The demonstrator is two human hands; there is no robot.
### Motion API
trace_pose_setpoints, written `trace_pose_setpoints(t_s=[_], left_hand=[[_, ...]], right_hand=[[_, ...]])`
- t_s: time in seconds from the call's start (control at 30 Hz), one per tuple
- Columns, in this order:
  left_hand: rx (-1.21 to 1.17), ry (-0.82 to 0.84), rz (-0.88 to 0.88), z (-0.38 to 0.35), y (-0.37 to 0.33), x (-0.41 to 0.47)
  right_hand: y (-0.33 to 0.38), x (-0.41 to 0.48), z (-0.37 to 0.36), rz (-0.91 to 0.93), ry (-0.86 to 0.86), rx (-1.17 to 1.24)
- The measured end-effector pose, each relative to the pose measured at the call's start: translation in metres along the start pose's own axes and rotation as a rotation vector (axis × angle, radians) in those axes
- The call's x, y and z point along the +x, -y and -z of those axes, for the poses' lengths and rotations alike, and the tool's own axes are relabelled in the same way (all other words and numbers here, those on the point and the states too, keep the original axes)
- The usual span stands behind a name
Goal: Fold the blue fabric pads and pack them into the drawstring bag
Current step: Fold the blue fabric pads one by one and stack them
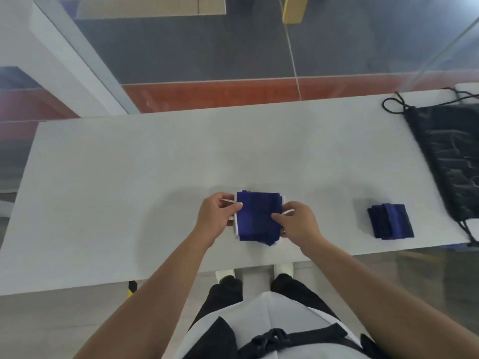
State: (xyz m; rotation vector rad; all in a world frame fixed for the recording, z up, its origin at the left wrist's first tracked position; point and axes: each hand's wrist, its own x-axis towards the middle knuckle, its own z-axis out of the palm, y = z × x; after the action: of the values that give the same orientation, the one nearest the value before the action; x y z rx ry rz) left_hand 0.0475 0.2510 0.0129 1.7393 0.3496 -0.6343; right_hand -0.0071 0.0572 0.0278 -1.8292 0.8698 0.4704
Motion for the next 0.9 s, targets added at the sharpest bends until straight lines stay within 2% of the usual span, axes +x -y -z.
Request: trace_pose_setpoints(t_s=[0.2, 0.3, 0.4, 0.47, 0.7, 0.8, 0.9], left_hand=[[0.313, -0.048, -0.150, -0.013, 0.013, 0.020], [0.429, -0.061, -0.233, -0.014, 0.015, 0.024], [0.475, -0.078, -0.319, -0.015, 0.010, 0.029], [0.481, -0.091, -0.352, -0.018, 0.009, 0.033], [0.573, -0.102, -0.406, -0.024, 0.017, 0.038], [0.720, -0.101, -0.546, -0.026, 0.027, 0.021], [0.912, 0.034, -0.625, -0.031, 0.042, 0.008]], right_hand=[[-0.006, -0.002, -0.014, 0.105, -0.158, -0.305], [-0.009, -0.003, -0.021, 0.281, -0.232, -0.504], [-0.021, 0.000, -0.026, 0.455, -0.164, -0.796], [-0.033, 0.004, -0.025, 0.471, -0.090, -0.934], [-0.057, 0.016, -0.026, 0.434, -0.039, -0.948], [-0.059, 0.018, -0.022, 0.463, -0.015, -0.942], [-0.061, 0.019, -0.019, 0.493, 0.021, -0.905]])
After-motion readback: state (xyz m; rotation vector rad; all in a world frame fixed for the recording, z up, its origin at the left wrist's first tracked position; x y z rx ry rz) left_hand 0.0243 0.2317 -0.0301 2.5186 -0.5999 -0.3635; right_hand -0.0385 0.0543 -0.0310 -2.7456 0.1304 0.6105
